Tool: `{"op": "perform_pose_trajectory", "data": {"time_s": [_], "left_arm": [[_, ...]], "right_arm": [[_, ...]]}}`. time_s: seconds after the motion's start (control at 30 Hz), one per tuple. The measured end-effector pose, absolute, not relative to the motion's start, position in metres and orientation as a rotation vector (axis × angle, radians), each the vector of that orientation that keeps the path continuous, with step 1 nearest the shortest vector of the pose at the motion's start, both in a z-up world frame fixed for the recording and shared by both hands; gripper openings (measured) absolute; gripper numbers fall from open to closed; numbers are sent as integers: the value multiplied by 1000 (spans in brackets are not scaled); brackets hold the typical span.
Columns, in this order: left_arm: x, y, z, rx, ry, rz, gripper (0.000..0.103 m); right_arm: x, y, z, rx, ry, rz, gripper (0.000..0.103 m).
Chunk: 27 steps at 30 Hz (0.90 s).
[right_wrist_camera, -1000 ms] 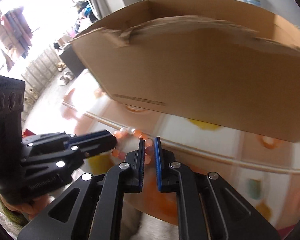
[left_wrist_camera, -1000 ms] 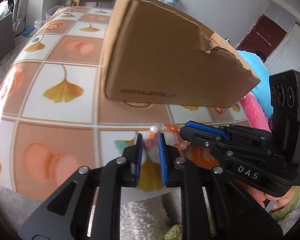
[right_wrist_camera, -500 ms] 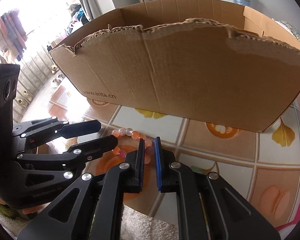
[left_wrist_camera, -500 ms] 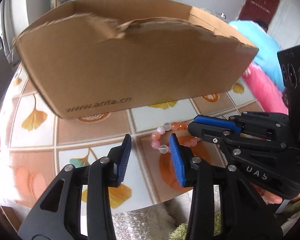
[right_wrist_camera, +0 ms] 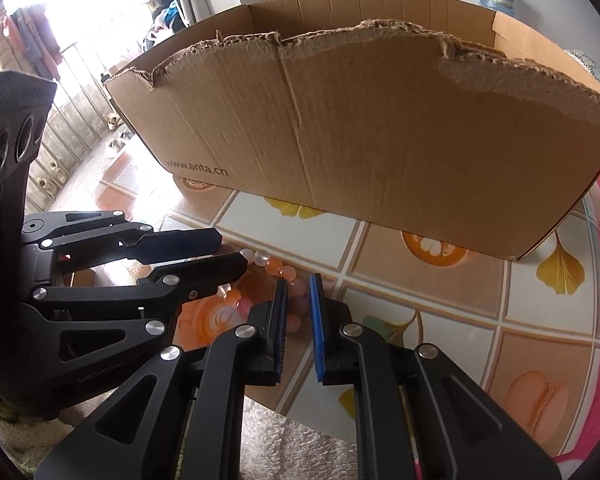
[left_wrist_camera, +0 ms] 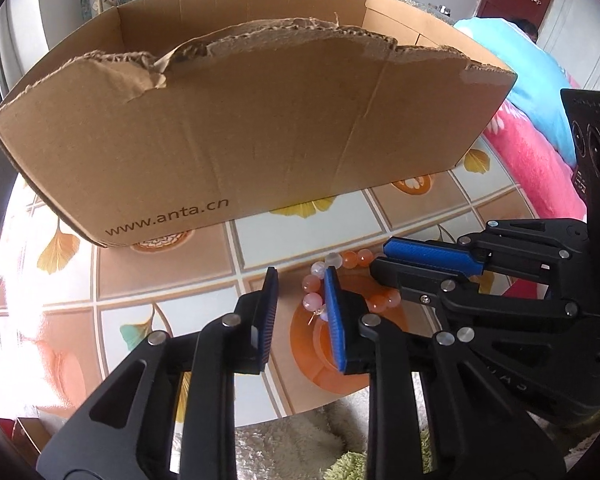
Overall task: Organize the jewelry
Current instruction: 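Close the right tool on the bracelet beside the left tool, then lift the bracelet with both tools and carry it over the box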
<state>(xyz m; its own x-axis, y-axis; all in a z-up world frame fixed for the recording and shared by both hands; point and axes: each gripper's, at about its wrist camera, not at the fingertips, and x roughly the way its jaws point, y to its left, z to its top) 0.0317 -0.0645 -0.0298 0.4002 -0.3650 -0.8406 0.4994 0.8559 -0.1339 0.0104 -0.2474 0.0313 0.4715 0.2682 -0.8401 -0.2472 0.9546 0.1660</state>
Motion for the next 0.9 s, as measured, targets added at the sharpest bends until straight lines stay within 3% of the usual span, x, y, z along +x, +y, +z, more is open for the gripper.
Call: {"op": "perform_pose_trajectory", "data": {"time_s": [0.9], "left_arm": [[36, -50, -29, 94, 1026, -579, 18]], "right_arm": [[19, -233, 23, 52, 1065, 282, 10]]}}
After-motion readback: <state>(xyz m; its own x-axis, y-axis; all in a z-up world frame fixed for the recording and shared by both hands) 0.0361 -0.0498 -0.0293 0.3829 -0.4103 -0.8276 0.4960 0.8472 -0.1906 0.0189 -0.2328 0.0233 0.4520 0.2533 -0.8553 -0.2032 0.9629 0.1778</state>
